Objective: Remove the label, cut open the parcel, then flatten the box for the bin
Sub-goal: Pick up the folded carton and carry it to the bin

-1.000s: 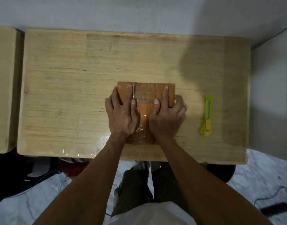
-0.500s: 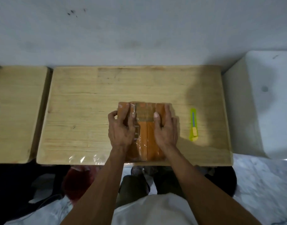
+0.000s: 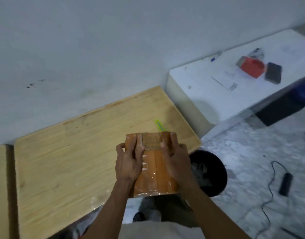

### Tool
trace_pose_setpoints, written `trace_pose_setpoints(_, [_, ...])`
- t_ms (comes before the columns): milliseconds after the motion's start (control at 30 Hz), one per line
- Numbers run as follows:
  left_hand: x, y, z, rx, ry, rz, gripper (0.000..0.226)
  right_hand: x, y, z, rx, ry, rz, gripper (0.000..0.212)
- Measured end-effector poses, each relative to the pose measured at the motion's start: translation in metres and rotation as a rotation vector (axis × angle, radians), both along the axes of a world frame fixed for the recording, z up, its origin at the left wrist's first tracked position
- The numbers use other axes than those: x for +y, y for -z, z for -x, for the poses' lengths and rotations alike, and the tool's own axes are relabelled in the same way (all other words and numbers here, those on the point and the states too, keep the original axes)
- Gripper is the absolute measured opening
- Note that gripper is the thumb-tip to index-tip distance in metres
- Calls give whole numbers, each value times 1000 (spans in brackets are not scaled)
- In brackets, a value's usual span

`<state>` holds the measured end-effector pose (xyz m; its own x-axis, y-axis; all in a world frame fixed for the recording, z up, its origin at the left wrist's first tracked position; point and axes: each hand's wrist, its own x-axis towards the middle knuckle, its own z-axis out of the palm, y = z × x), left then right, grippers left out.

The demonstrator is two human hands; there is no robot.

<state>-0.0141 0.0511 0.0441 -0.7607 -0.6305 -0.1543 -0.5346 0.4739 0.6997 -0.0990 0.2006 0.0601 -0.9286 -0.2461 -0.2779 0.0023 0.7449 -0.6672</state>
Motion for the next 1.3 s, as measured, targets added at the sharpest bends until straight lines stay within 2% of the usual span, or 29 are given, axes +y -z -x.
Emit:
trace_pose_setpoints(100, [31,2,6,3,109,-54,49,50,1,-20,15,92,-11,58])
trace_pose_setpoints(233, [95,3,23,64,336,-65,45,124,17,-37,25,338,-35,62])
trace_pose_setpoints(367, [156,20,44,-46,556,-203,45,194,26,-32,-35,565,-56,74])
trace_pose_setpoints(433, [179,37,54,-113,602,-170,47,223,34,-30,-96,567,-47,78])
trace_pose_setpoints(533, [212,56,72,-207,583,-144,46,259,56,-25,-205,469,29,66])
trace_pose_setpoints(667, [253,102,105,-350,619,-81,61,298,92,1,-275,462,-32,53])
trace_pose_setpoints(733, [274,117,124,-417,635,-71,56,313,108,21,-333,488,-75,52])
trace_pose_setpoints(833, [302,127,157,-505,555,-95,49,333,139,58,-399,466,-91,48])
trace_pose_setpoints(1033, [331,213,204,-562,471,-59,44,355,231,119,-551,373,-115,50])
trace_pose_setpoints(1167, [336,275,222,-630,434,-62,51,361,283,145,-571,340,-106,52])
trace_pose_setpoints(1300, [338,313,240,-633,379,-129,61,364,326,167,-596,346,-90,56])
